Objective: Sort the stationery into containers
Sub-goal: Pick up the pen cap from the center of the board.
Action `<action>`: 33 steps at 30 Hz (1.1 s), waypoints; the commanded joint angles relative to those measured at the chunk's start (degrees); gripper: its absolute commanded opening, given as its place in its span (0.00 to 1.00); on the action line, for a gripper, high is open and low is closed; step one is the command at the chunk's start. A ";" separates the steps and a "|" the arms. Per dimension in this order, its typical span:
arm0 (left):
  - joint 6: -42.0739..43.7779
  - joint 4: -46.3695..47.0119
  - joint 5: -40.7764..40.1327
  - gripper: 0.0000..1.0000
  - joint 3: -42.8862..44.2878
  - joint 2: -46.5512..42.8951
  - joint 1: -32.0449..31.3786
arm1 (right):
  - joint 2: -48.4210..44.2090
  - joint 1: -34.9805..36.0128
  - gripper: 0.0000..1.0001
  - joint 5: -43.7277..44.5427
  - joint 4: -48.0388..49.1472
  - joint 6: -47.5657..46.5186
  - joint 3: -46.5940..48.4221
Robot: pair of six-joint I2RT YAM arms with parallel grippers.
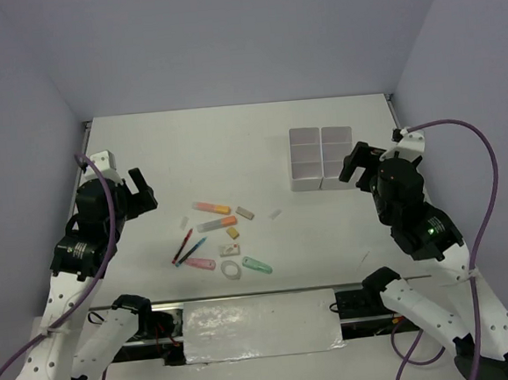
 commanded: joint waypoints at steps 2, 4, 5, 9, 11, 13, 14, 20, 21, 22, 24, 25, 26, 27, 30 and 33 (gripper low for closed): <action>0.28 2.07 0.55 0.99 0.16 -0.89 -0.19 | 1.27 0.37 1.00 1.04 -0.15 0.22 1.15; 0.10 1.98 0.29 0.99 0.16 -0.89 -0.19 | 0.49 0.37 1.00 0.69 0.64 -0.22 0.79; 0.10 1.98 0.20 0.99 0.16 -0.89 -0.19 | -0.13 0.37 1.00 0.25 0.90 -0.40 0.70; 0.19 2.16 0.90 0.99 0.08 -0.80 -0.19 | -1.36 0.37 1.00 -0.45 2.31 -1.01 -0.61; 0.19 2.24 1.43 0.99 0.16 -0.89 -0.27 | -1.36 0.37 1.00 -0.72 2.31 -1.10 -0.70; 0.28 2.51 1.69 0.99 0.08 -0.97 -0.19 | -1.10 0.28 1.00 -1.07 2.14 -1.02 -0.62; 0.28 2.60 1.87 0.99 -0.01 -1.06 -0.19 | -0.66 0.37 1.00 -1.24 1.96 -1.02 -0.44; 0.19 2.60 0.99 0.99 -0.54 -1.33 -0.19 | 1.18 0.37 1.00 -3.00 1.70 -0.40 0.18; 0.19 2.60 1.17 0.99 -0.54 -1.41 -0.19 | 1.53 0.37 1.00 -3.52 1.87 -0.05 0.18; 0.19 2.94 1.43 0.99 -0.63 -1.50 -0.19 | 2.41 0.37 1.00 -4.14 1.96 0.21 0.35; 0.28 3.12 2.31 0.99 -0.89 -1.42 -0.10 | 4.77 0.37 1.00 -6.76 2.57 0.83 0.26; 0.19 3.21 2.48 0.99 -0.89 -1.33 -0.01 | 5.83 0.54 1.00 -7.30 3.10 1.35 0.09; 0.19 3.21 2.75 0.99 -0.80 -1.33 0.08 | 7.24 0.89 1.00 -7.92 3.71 1.88 -0.17; 0.19 3.30 3.18 0.99 -0.89 -1.15 0.17 | 10.38 1.33 1.00 -9.58 4.42 1.89 -0.26; 0.28 3.30 3.36 0.99 -0.98 -1.06 0.34 | 17.32 5.02 1.00 -8.64 4.86 4.08 0.79; 0.19 3.65 4.32 0.99 -1.24 -1.24 0.43 | 22.44 7.75 1.00 -8.10 7.93 8.64 0.18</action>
